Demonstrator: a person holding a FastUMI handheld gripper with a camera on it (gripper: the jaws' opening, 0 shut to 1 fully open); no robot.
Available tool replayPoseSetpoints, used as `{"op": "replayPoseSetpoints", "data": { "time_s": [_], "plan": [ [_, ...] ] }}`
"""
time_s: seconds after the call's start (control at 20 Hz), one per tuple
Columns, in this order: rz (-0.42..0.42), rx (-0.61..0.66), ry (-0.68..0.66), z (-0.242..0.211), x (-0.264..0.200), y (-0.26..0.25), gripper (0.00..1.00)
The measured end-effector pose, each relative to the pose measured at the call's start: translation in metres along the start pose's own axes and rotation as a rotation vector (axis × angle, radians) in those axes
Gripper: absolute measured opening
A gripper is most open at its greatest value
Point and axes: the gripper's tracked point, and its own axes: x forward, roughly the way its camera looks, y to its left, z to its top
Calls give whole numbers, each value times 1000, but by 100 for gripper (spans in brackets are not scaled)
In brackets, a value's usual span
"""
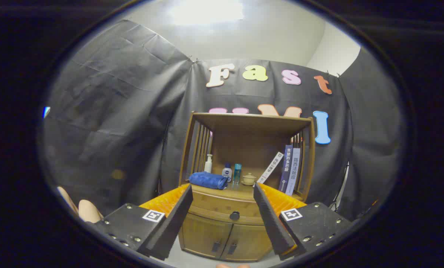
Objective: Pull open the drawer, take out the items inside it, and place them on the countertop above the cabinet.
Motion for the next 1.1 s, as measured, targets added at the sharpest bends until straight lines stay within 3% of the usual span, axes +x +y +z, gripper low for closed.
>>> {"op": "replayPoseSetpoints", "data": {
  "time_s": [0.8, 1.1],
  "plan": [
    [-9, 11, 9, -5, -6, 0, 98],
    [-50, -39, 53, -43, 18, -13, 98]
  ]
}}
